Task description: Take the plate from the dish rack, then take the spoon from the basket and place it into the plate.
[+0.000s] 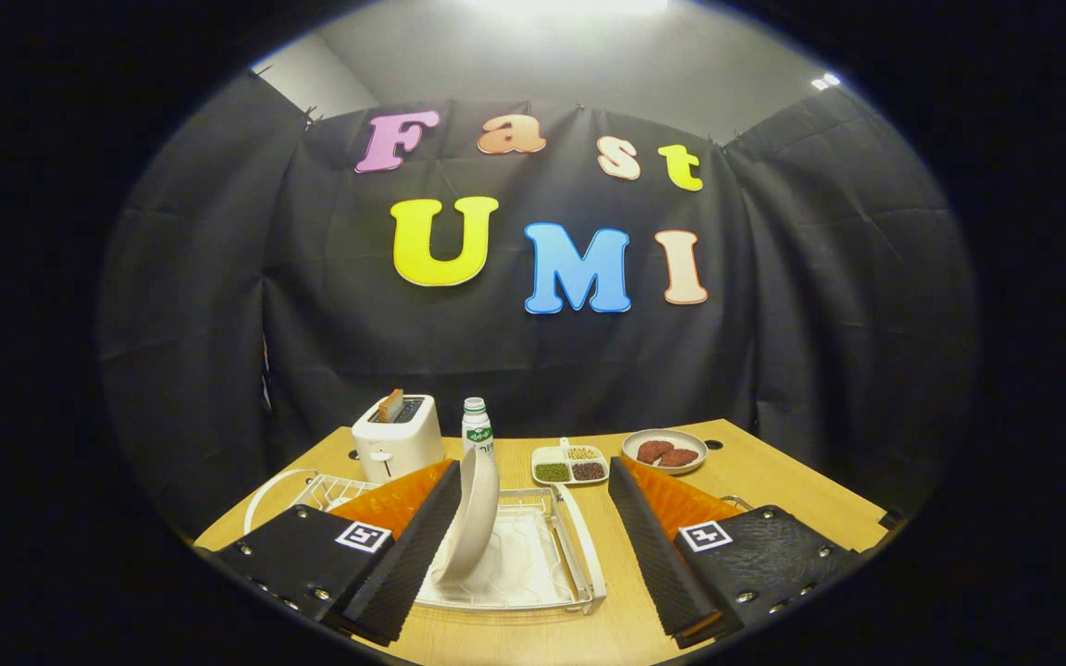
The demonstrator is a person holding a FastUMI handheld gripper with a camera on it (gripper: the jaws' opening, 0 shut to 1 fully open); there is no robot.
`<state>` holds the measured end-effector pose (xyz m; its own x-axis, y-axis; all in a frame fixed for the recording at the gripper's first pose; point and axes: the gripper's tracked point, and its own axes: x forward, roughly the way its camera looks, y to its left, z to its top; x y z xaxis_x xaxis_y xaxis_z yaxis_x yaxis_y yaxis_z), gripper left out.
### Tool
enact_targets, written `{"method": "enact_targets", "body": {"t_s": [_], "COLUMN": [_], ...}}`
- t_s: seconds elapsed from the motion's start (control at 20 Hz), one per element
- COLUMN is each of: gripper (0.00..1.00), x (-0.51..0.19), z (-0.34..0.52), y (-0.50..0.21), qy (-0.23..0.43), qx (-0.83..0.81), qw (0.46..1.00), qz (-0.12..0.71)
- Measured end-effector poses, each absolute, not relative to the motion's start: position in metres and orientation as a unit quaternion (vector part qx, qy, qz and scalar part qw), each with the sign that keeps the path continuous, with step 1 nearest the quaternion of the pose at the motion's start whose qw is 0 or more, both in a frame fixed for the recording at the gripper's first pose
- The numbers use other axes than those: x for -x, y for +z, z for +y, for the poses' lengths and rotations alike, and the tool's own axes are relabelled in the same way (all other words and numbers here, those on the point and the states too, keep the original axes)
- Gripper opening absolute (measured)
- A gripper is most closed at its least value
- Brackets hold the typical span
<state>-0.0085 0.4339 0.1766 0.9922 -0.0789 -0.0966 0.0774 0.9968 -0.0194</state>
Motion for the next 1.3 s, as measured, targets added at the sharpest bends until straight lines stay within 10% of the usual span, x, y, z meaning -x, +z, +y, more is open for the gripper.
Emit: {"method": "enact_targets", "body": {"t_s": [0.4, 0.95, 1.3], "gripper": [0.93, 0.17, 0.02], "x": [-0.043, -0.067, -0.066], "z": [0.467, 0.463, 0.453], "y": [0.133, 0.111, 0.123], "qy": [-0.1, -0.147, -0.197], "qx": [0.084, 0.145, 0.194], "qw": [0.983, 0.959, 0.935], "qz": [0.13, 0.196, 0.221]}}
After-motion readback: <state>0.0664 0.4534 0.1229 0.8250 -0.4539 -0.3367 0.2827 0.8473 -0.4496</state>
